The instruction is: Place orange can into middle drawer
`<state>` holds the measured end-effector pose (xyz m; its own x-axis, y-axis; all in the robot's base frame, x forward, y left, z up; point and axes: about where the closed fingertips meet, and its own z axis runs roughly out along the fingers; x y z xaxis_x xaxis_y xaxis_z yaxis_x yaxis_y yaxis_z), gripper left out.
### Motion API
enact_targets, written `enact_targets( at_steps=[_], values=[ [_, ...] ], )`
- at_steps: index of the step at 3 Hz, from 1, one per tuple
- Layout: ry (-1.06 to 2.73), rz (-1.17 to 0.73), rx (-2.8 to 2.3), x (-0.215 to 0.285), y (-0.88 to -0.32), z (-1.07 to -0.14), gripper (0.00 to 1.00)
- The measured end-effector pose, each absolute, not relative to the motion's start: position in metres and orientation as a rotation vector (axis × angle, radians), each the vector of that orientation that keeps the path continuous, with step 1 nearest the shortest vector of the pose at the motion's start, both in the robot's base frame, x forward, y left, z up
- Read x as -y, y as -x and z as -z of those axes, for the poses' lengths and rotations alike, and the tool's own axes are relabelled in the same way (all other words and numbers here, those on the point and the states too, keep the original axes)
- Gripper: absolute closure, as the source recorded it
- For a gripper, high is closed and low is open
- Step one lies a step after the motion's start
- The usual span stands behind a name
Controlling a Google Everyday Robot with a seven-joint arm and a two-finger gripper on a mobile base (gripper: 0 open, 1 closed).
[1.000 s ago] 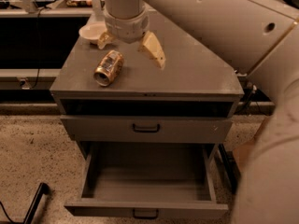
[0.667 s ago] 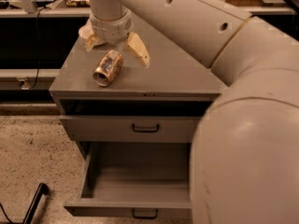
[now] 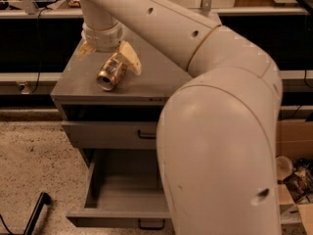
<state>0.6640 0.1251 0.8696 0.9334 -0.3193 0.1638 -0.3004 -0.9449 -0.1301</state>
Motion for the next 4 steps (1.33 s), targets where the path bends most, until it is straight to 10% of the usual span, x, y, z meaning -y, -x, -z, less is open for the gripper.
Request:
enact_targets(
  at_steps=[4],
  values=[
    [3.144,0.252,-0.556,-0.099,-0.679,-0.828,0.83]
  ],
)
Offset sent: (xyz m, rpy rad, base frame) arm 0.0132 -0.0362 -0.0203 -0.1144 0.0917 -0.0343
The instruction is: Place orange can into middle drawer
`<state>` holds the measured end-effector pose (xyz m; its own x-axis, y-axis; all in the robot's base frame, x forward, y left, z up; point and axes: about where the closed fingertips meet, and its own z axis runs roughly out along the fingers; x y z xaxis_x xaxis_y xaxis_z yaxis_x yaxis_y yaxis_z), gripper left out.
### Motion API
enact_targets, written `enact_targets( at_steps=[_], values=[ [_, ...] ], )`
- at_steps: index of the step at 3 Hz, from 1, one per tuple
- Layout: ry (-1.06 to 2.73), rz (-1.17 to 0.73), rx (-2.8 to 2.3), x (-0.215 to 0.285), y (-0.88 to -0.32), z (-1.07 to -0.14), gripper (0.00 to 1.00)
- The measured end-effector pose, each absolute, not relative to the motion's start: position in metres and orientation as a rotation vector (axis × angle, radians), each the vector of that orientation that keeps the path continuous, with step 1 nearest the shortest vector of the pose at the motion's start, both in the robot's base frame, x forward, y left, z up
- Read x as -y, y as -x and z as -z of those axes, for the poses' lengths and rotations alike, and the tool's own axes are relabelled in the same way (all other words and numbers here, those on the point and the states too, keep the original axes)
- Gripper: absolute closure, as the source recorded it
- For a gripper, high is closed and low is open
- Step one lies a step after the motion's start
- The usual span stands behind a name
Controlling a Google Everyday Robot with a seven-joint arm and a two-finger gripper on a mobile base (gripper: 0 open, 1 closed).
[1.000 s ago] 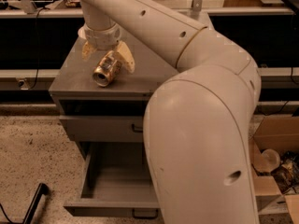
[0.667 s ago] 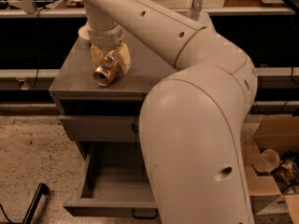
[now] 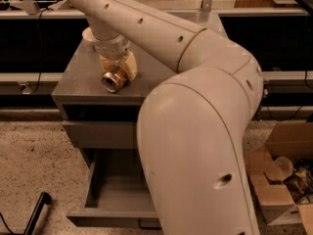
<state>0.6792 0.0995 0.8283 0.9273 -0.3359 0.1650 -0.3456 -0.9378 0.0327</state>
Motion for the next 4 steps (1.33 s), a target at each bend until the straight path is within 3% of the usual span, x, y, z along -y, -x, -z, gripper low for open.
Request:
enact_targets(
  at_steps=[1,4],
  values=[
    [-3.024,-0.242,0.535,-0.099,-0.679,-0.829,1.0],
    [-3.062,-0.109,1.371,-0.027,-0.551,-0.911,1.0]
  ],
)
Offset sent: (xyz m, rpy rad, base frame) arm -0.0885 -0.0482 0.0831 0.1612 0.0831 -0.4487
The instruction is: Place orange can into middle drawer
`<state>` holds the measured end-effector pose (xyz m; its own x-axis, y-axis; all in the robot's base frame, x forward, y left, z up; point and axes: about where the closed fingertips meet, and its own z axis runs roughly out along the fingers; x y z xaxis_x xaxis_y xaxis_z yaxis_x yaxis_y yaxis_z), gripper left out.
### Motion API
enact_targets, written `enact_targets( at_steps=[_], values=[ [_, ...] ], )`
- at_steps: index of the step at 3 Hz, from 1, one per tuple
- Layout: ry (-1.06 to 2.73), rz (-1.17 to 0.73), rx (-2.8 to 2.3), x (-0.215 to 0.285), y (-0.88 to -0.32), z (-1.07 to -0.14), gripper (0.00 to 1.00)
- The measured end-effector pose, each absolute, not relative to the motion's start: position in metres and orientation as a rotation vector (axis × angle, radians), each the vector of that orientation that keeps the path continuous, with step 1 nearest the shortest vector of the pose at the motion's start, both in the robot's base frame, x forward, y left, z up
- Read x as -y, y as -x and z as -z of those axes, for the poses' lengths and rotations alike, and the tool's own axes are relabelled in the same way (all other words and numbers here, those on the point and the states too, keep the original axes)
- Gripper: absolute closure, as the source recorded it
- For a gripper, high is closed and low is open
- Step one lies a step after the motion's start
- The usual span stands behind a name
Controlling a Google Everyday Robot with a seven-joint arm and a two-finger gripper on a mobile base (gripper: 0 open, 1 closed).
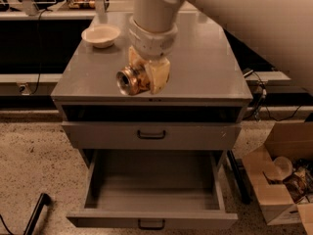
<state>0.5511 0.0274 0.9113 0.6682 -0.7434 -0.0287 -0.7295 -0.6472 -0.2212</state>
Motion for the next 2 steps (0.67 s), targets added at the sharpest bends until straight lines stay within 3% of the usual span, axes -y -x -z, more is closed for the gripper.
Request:
enact_targets(
  at_steps=[2],
  values=[
    [2.399,-0.078,-1.777,0.099,-0.492,-0.799,1.0]
  ],
)
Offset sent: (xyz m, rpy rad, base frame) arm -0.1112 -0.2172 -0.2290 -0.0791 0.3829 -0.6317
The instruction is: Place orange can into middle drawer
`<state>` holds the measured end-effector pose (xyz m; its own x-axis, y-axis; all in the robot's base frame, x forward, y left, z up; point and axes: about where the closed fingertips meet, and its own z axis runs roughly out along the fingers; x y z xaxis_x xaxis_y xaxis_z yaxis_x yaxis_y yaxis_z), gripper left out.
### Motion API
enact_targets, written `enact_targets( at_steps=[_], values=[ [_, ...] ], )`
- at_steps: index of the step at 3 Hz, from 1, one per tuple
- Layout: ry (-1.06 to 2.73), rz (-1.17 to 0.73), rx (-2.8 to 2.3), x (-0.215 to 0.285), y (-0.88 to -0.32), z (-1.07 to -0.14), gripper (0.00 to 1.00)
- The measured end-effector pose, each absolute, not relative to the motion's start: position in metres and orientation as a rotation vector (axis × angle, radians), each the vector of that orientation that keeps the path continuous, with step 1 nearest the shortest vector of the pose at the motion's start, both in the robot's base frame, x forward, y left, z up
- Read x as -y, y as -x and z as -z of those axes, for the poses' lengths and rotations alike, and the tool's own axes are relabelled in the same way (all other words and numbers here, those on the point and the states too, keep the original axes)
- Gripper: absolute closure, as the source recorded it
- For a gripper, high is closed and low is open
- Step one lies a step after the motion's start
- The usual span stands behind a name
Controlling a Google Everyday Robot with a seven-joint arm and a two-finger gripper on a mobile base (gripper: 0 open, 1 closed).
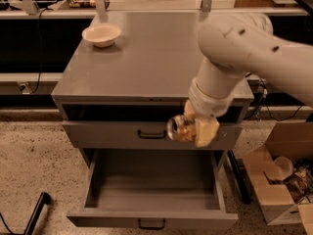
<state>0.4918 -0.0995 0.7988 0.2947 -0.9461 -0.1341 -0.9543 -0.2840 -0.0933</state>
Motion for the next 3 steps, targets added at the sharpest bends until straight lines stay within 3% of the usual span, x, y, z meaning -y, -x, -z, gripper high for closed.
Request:
enact_targets(
  at_steps=[2,3],
  values=[
    [2.35,-0.212,-1.797,0.118,-0.482,-0.757,1.0],
    [2.228,-0.423,-1.7,0.11,-0.474,-0.705,1.0]
  ],
)
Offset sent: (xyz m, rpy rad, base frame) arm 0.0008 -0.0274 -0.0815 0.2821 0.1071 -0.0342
